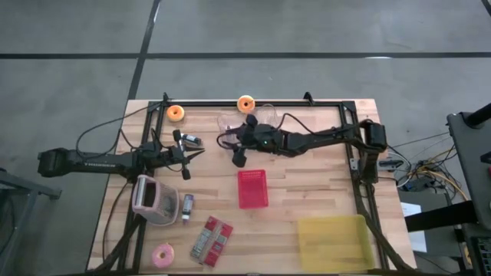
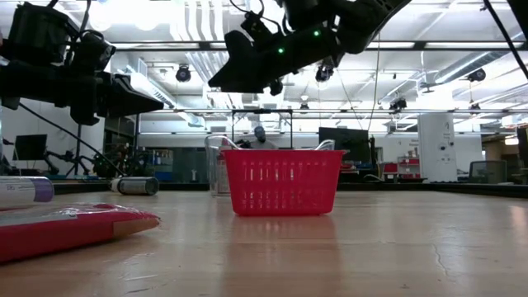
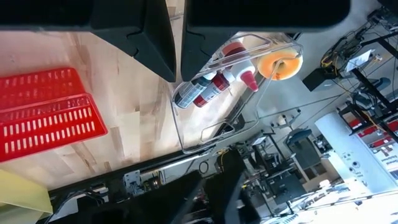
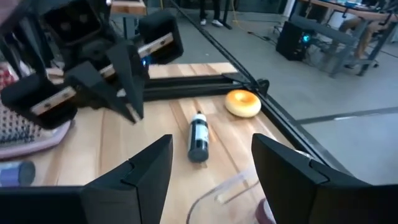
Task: Pick & Place Food Item
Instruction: Put the black food coloring bottle into the transparent bin
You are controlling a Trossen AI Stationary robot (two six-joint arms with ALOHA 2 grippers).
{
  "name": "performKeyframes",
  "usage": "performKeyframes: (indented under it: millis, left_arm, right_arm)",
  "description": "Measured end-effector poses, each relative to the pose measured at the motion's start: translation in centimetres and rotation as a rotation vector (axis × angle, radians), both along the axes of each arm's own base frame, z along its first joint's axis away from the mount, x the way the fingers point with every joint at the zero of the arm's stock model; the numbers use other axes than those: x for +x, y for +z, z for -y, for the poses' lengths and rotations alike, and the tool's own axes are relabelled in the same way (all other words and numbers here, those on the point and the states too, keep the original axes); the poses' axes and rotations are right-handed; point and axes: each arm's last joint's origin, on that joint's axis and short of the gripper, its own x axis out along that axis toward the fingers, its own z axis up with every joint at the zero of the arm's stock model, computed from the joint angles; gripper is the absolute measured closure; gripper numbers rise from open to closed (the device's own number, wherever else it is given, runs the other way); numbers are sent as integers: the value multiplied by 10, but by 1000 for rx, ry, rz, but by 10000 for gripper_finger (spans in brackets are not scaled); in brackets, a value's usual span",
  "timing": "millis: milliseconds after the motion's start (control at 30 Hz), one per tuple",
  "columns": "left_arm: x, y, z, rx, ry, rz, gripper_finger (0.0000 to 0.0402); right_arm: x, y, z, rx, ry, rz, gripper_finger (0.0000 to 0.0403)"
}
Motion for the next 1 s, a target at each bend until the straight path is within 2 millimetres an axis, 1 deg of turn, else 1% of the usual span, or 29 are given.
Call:
performKeyframes:
  millis: [133,267,367,567,700,833,933,1000]
  left_arm:
    - [0,0,0,0,0,0,374]
    - [0,0,0,0,0,0,374]
    - [0,0,0,0,-1,0,374]
    - [0,0,0,0,0,-2,374]
    - [0,0,0,0,0,-3,374]
    - [0,0,0,0,0,-3,374]
    - [0,0,0,0,0,-3,374]
    - [0,0,0,0,0,-3,374]
  right_arm:
    - [-8,-2,-12,-13,-16,-14,188]
    - [-27,2,-23,-25,-36,-17,188]
    - [-47,6,-28,-43,-41,-19,188]
    - [-99,10,-27,-43,-56,-6,188]
    - [-130,7,-29,-70,-51,58,188]
    - [-156,2,-30,-99,-48,134,188]
    - [-171,-2,-30,-102,-50,178,188]
    - [-178,0,-31,-128,-48,199,188]
